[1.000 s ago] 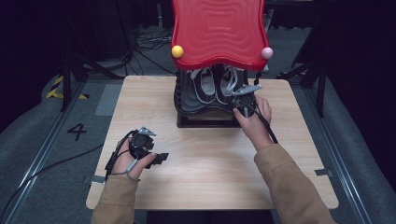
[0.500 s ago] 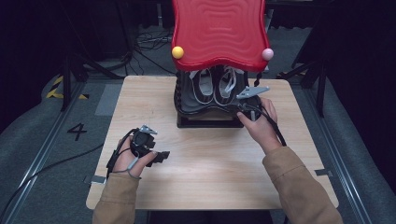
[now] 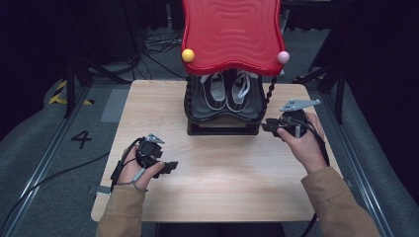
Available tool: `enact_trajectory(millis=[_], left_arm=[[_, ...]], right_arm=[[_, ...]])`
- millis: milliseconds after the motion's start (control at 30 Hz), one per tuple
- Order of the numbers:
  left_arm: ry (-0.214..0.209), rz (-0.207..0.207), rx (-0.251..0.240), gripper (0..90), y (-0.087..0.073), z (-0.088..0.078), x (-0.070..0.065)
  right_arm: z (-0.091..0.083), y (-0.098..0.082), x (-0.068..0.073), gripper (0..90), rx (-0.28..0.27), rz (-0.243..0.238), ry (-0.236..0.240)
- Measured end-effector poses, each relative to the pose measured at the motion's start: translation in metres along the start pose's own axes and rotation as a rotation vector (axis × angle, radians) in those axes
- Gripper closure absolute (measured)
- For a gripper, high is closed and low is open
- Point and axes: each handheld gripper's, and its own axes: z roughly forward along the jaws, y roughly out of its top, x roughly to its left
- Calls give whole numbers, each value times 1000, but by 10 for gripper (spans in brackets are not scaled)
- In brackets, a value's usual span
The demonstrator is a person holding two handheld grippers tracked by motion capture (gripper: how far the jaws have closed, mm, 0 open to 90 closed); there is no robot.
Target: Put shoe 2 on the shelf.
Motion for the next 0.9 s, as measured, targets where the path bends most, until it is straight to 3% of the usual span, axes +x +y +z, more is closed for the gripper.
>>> enact_trajectory(millis=[267, 433, 500, 667, 900], left_arm=[[6, -2, -8, 276, 1, -4, 1], [17, -2, 7, 284, 1, -7, 0], [14, -1, 16, 291, 1, -9, 0], [18, -7, 36, 284, 1, -12, 3], [28, 2, 42, 236, 1, -10, 6]], right_arm=[[-20, -25, -8, 623, 27, 72, -6], [-32, -48, -20, 604, -24, 180, 36], [-33, -55, -25, 598, 15, 159, 25], [-39, -65, -34, 574, 46, 187, 27], [-37, -82, -46, 506, 167, 201, -1]])
